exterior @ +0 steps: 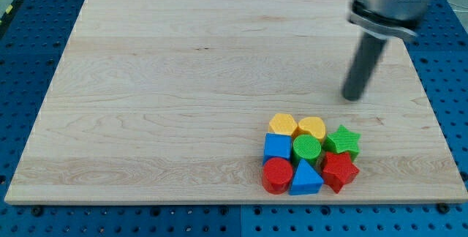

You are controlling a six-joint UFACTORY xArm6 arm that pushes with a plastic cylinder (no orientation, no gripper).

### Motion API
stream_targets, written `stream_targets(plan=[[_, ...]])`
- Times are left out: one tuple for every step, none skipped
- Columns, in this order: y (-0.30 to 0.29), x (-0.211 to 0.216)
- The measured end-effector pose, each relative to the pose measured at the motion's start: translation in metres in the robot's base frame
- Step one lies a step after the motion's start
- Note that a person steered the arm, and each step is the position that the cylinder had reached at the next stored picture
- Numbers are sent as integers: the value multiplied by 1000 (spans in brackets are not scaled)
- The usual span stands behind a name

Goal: Move the yellow hexagon towards the center of the board

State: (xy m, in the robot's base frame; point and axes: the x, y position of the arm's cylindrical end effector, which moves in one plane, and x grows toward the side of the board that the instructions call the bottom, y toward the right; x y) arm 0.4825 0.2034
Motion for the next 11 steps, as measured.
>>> stream_targets(plan=[[41,68],[48,134],[35,135],[-6,135],[-31,136],[-53,135],[-95,132],[-115,101],[-115,69],[-117,69],[-141,49]])
